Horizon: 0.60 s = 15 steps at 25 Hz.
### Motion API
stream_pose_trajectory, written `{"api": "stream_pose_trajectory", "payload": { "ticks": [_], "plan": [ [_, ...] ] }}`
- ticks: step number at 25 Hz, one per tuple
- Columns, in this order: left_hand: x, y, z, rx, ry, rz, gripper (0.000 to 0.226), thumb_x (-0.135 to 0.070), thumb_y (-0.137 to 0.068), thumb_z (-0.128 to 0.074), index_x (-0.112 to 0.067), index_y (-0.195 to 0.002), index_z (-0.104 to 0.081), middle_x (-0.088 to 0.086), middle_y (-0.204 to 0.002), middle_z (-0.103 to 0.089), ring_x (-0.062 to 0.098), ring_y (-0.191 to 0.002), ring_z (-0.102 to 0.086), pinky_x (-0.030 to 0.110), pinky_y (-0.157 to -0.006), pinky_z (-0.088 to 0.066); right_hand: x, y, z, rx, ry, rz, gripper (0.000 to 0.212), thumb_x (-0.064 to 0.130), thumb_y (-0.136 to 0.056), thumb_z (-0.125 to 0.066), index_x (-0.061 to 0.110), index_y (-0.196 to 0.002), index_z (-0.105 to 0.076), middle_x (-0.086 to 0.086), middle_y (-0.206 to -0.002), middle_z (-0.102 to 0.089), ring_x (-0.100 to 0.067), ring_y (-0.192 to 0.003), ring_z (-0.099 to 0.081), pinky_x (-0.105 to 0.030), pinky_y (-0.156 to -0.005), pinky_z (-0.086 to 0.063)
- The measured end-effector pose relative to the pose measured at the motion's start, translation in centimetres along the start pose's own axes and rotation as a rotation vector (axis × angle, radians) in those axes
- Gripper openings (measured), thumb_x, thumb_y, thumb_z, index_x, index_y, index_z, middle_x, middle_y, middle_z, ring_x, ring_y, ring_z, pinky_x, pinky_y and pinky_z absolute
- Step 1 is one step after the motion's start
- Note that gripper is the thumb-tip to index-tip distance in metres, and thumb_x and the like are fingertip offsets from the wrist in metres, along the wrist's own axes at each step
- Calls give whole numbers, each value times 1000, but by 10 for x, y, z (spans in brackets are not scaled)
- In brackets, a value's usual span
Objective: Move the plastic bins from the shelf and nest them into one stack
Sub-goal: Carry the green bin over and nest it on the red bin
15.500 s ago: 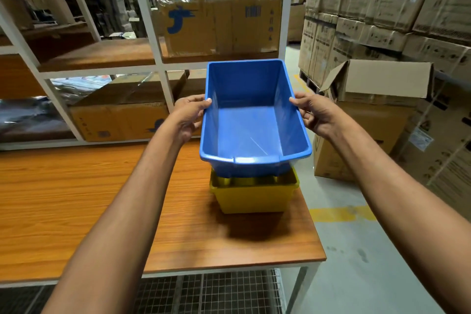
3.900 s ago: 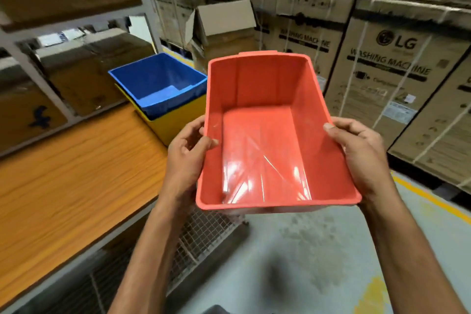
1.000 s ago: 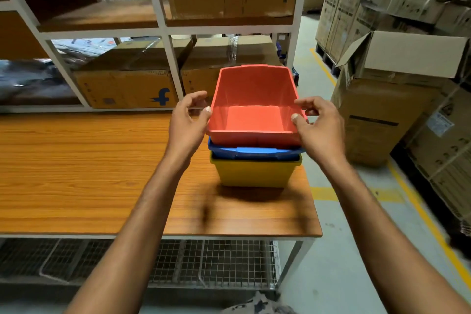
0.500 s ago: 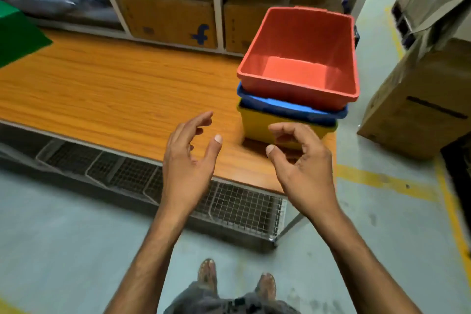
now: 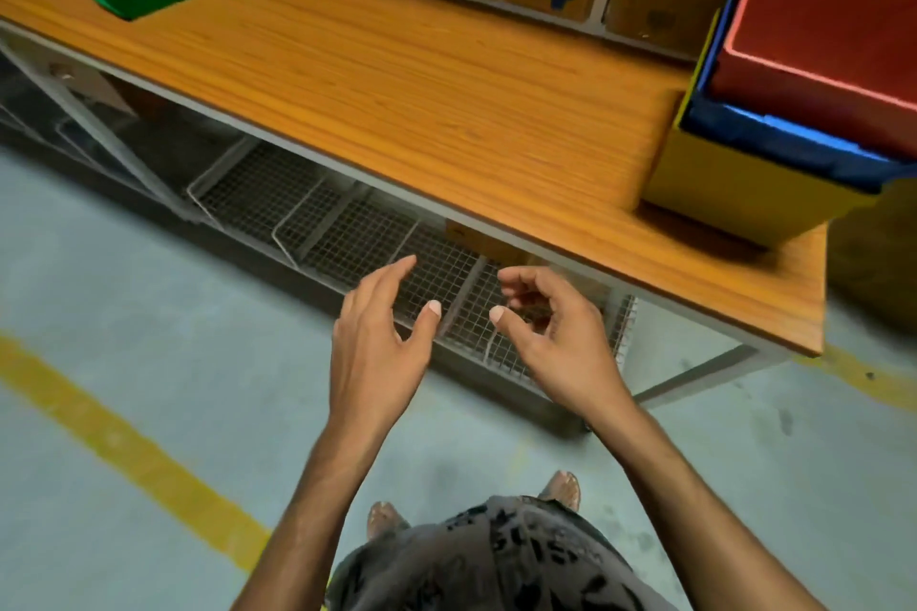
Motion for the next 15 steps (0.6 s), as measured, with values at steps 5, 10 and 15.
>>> {"api": "stream_pose_trajectory", "payload": {
  "ticks": [5,10,15],
  "plan": [
    [78,8,85,-61,180,149,45,-33,-96,-68,-38,-139,-56,-17,-137,-57,0,-128,-52,32,-104,-46,42,3,-113,91,-121,-18,27,24,-92,-75,27,-118,-69,9,-106,-69,-6,-98,-66,-22,-86,-55],
    [137,-6,152,-177,435,321,40,-24,-95,-72,-37,-132,-62,-20,-128,-66,-9,-117,-57,36,-100,-50,82,-28,-205,187,-273,-59,24,28,-93,-75,27,-117,-70,1,-106,-71,-21,-95,-69,-39,-88,-61],
    [181,-60,209,-253,389,303,42,-26,-96,-71,-41,-133,-59,-27,-131,-61,-9,-122,-55,33,-101,-47,128,-81,-272,182,-246,58,25,29,-94,-74,27,-118,-68,5,-103,-71,-14,-94,-68,-28,-87,-58]
  ]
}}
Point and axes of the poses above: each hand's wrist, its own y-axis away from the middle knuckle, its own z-axis out of the back of the hand, x = y × z, the point moved 4 cm from there along -y, towards the middle knuckle
